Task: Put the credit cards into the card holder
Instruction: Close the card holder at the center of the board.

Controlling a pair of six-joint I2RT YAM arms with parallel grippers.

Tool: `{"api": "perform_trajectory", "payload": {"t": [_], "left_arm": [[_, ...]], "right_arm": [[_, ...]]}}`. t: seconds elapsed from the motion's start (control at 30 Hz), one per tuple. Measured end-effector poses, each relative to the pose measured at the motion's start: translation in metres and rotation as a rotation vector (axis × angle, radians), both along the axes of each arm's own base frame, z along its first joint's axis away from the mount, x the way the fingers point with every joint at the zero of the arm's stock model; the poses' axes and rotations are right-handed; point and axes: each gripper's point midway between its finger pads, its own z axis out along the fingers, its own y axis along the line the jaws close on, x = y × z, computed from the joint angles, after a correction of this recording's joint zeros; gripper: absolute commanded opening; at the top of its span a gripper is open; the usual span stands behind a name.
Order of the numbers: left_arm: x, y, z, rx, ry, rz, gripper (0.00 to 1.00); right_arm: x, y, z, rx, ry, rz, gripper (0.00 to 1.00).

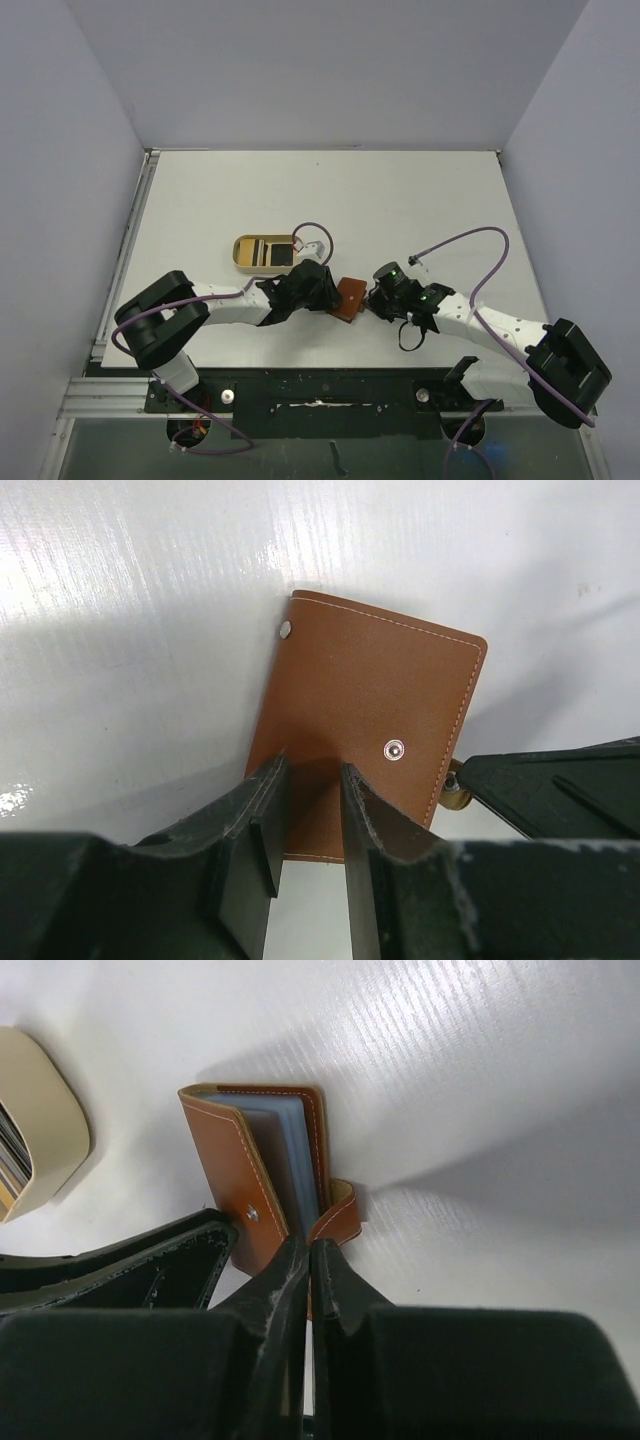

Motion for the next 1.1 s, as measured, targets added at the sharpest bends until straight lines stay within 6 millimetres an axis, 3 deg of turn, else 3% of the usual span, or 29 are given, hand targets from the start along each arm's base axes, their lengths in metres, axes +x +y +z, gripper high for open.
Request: {"api": "perform_trajectory", "payload": {"t": [0.2, 0.5, 0.57, 0.6, 0.7, 0.8, 0.93, 1.1], "left_arm": [[-0.004, 0.004, 0.005, -0.005, 0.011, -0.017, 0.36], [0.016, 0.026, 0.021, -0.023, 0.012, -0.053, 0.31], [0.016, 0.016, 0.027, -0.034, 0.006, -0.114, 0.28], [0.021, -0.004, 0.036, -0.059, -0.016, -0.192, 0.25], [0.024, -0.014, 0.039, -0.079, -0.016, -0.237, 0.22], [0.029, -0.025, 0.029, -0.086, -0.005, -0.275, 0.21], [0.028, -0.025, 0.002, -0.053, 0.040, -0.289, 0.19], [0.034, -0.032, 0.004, -0.074, 0.034, -0.296, 0.18]], "right_arm": [[0.001, -0.004, -0.006, -0.059, -0.013, 0.084, 0.00], [0.014, -0.006, -0.008, -0.101, -0.085, 0.310, 0.00], [0.017, -0.007, -0.008, -0.114, -0.106, 0.359, 0.00], [0.018, -0.008, -0.008, -0.129, -0.127, 0.422, 0.00], [0.019, -0.009, -0.009, -0.145, -0.139, 0.470, 0.00], [0.018, -0.011, -0.009, -0.169, -0.159, 0.533, 0.00], [0.018, -0.011, -0.009, -0.191, -0.180, 0.596, 0.00], [0.021, -0.005, -0.002, -0.189, -0.217, 0.655, 0.00]]}}
